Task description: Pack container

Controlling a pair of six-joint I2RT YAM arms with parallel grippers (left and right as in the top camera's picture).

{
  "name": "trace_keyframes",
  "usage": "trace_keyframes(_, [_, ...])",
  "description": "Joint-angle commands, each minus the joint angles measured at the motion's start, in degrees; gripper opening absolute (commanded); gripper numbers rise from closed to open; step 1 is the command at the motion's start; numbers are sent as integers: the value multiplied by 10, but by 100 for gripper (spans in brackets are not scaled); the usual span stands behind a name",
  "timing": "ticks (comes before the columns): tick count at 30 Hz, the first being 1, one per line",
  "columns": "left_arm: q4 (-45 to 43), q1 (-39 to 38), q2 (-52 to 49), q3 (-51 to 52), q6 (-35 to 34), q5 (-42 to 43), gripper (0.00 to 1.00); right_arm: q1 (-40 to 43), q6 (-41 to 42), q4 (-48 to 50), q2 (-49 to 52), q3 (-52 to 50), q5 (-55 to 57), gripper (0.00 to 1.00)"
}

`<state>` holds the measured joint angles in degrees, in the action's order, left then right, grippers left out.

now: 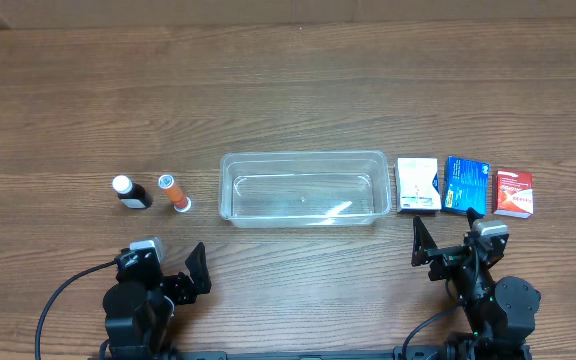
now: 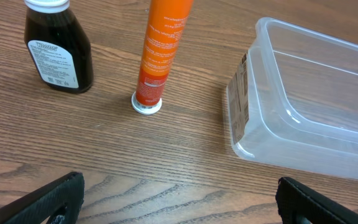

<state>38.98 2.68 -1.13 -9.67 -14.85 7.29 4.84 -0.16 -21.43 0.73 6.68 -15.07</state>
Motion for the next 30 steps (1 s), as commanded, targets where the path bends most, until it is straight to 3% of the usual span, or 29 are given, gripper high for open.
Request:
trace_keyframes(1, [-2, 3, 6, 5, -6, -4, 100, 0, 1, 4, -6, -3, 0, 100])
trace_keyframes(21, [-2, 3, 6, 5, -6, -4, 100, 0, 1, 15, -6, -3, 0, 100])
trace_keyframes(25, [-2, 3, 6, 5, -6, -4, 100, 0, 2, 67, -6, -3, -56, 100])
trace_keyframes(30, [-2, 3, 6, 5, -6, -4, 100, 0, 69, 114, 0, 27, -120, 100])
